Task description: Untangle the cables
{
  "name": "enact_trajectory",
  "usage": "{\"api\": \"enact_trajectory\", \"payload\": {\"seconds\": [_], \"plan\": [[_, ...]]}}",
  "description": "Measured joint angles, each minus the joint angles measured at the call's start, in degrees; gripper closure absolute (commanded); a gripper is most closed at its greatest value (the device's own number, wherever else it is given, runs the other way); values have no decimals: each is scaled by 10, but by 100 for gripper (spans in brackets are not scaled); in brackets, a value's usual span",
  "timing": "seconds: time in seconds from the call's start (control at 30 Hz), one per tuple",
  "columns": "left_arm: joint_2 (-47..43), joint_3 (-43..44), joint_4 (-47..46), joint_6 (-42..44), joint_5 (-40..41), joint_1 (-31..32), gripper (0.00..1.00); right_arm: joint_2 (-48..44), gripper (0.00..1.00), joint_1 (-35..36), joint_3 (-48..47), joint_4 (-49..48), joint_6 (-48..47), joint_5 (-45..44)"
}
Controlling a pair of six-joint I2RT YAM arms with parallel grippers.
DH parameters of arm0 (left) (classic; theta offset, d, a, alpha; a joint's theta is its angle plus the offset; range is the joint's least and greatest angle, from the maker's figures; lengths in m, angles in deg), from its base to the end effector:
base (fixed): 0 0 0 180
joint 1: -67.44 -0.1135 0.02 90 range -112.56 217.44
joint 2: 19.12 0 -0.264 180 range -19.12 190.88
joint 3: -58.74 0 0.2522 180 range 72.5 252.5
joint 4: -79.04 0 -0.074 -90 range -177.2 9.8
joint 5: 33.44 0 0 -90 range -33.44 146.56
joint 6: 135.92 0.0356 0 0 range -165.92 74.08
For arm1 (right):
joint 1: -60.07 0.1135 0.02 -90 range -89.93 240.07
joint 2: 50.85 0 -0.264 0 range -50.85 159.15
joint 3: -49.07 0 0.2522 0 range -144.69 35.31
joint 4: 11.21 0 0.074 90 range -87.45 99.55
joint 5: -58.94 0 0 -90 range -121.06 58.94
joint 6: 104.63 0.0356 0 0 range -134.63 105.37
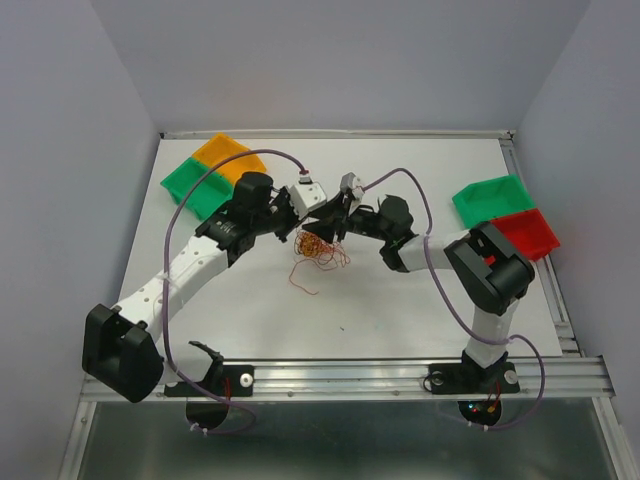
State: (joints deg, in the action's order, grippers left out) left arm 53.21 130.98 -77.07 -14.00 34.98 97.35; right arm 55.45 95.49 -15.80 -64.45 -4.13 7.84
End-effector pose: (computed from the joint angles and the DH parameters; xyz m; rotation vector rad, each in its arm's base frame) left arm 0.2448 -0.1559 0.3211 1.2151 1.5568 -0.3511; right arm 0.2989 0.2400 0.2208 -0.8853 1.2208 1.1137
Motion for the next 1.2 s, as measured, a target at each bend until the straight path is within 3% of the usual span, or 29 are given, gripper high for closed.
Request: {"api": "enact_trajectory", "payload": {"seconds": [0.13, 0.37, 0.53, 0.73, 0.77, 0.8, 0.93, 1.0, 1.2], "plan": [[-5, 0, 0, -7, 7, 1, 100, 11, 65, 4, 0, -2, -1, 1], [-46, 17, 31, -25, 13, 2, 100, 42, 65, 7, -8, -10, -1, 4], [-51, 118, 73, -51, 25, 4, 100, 66, 59, 7, -14, -17, 3, 6], [-53, 256, 75, -78, 63, 4, 100, 82, 59, 19, -14, -30, 7, -1], [-53, 275, 75, -82, 66, 4, 100, 84, 52, 22, -14, -33, 9, -3], [-52, 299, 75, -89, 68, 5, 100, 84, 30, 22, -13, -38, 11, -5], [-48, 322, 73, -100, 63, 5, 100, 74, 12, 26, 11, -71, 22, -17], [-47, 316, 73, -105, 59, 5, 100, 61, 12, 26, 37, -73, 24, -21], [-39, 270, 59, -112, 55, 5, 100, 0, 28, 25, 103, -70, 27, -21]]}}
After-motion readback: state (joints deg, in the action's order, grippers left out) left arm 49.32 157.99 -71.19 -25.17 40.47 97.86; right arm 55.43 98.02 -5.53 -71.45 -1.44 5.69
